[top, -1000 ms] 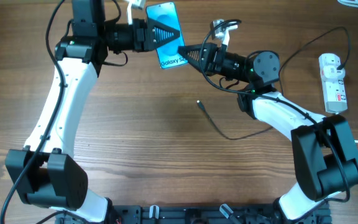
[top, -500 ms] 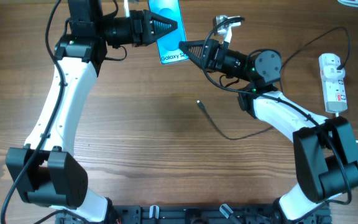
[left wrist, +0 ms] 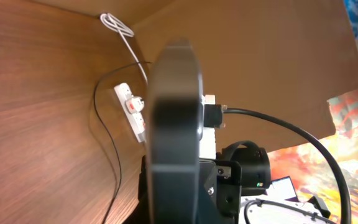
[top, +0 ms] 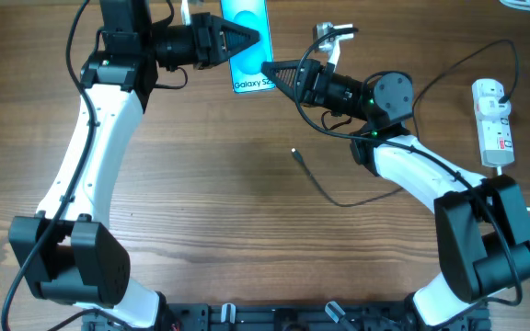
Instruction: Plug charger to phone and switch on socket
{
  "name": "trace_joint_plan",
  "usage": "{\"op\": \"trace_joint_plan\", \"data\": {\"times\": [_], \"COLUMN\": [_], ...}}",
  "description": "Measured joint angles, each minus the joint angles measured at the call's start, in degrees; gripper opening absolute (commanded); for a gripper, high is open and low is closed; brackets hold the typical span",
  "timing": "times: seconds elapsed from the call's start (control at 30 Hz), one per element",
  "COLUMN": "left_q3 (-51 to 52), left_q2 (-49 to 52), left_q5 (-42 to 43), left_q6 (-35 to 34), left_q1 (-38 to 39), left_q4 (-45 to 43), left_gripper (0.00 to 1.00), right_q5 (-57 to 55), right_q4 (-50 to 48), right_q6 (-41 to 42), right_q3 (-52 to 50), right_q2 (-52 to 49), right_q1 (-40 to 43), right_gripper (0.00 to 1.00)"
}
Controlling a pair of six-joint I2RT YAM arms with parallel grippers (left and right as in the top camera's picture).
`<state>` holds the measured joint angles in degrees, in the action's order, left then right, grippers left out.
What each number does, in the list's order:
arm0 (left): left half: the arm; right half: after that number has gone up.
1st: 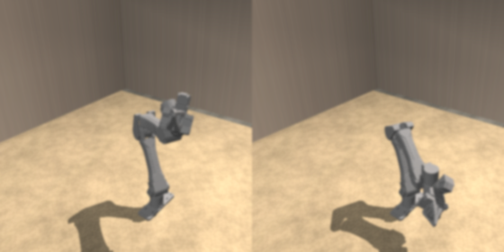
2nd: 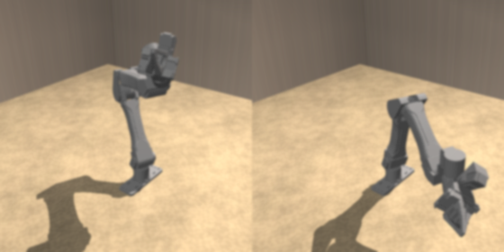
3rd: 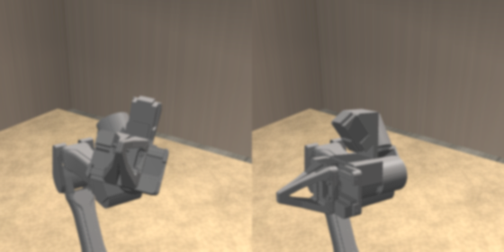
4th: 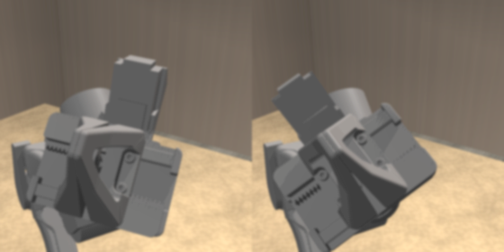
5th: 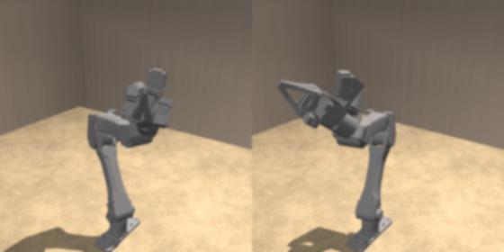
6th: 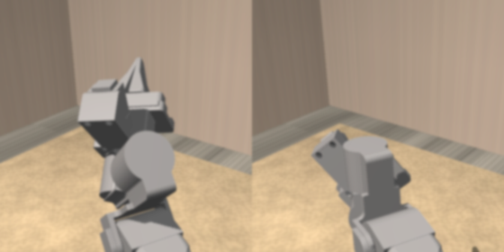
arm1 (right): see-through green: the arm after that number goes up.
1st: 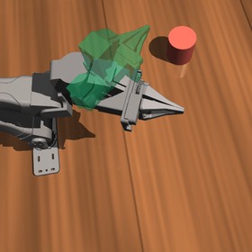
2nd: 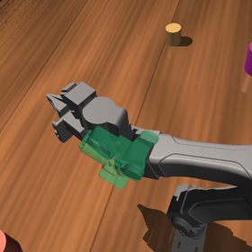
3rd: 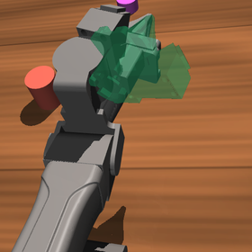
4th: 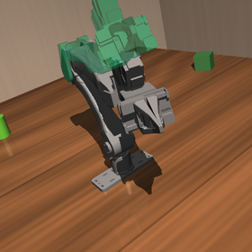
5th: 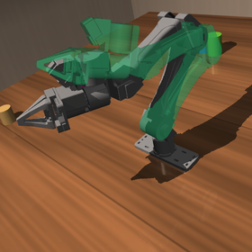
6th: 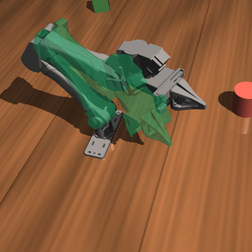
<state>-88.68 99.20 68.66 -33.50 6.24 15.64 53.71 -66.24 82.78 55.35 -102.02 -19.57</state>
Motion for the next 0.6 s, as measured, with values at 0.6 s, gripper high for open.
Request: {"op": "trace_joint_plan", "data": {"times": [0.6], "left_q3": [-0.42], "left_q2": [1.14], "left_q5": [-44.83], "left_q6": [10.08], "left_q1": [3.67], "left_q4": [47.06], "left_gripper": [0.04], "right_q5": [1.38], "right_q4": [75.76], "right_q6": [-51.06], "right_q3": [-1.40], "right_q2": [-1.53], "right_q1": [-0.11], "right_gripper": [0.65]}}
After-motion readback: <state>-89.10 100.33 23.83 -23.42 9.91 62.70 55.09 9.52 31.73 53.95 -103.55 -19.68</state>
